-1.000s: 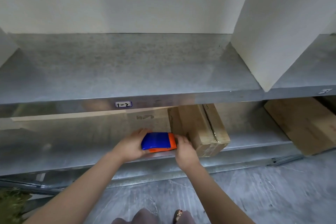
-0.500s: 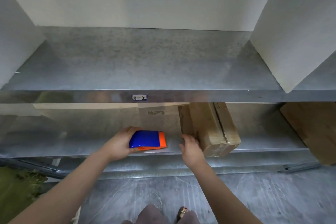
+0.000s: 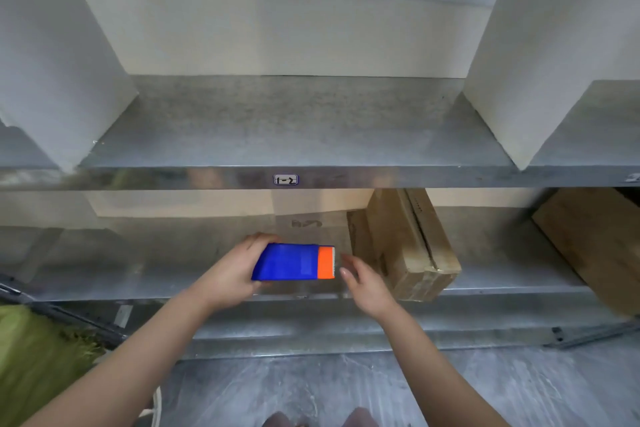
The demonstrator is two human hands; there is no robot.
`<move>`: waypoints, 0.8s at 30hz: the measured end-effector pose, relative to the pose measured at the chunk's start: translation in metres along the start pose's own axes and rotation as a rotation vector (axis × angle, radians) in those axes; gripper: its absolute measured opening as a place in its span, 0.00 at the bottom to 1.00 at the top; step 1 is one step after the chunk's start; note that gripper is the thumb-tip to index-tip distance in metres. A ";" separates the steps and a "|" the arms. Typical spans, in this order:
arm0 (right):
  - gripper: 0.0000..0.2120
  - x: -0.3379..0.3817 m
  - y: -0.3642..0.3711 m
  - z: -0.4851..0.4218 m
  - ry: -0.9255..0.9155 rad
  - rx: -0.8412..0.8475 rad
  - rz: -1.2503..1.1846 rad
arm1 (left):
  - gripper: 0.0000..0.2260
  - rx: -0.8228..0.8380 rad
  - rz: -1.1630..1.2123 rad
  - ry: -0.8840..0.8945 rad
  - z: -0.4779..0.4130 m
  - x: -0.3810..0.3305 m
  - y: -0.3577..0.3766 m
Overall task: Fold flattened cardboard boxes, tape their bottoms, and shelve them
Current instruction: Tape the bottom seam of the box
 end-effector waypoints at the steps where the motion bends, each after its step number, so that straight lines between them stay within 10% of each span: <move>1: 0.19 0.003 -0.004 0.003 0.005 -0.013 -0.049 | 0.28 -0.006 -0.007 0.008 0.000 -0.005 -0.003; 6: 0.05 0.021 -0.034 0.018 -0.009 -0.124 -0.241 | 0.29 -0.035 -0.001 0.042 -0.002 -0.045 -0.018; 24: 0.08 -0.060 -0.234 0.123 0.211 -0.469 0.111 | 0.30 -0.130 0.083 -0.072 0.021 -0.134 0.024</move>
Point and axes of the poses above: each hand's wrist, its own z-axis away from the middle knuckle, its own y-axis out of the palm, x = y × z, the point moved 8 cm from there along -z, towards the middle knuckle, and after that the axes turned 7 degrees about -y, right-handed, at the moved point
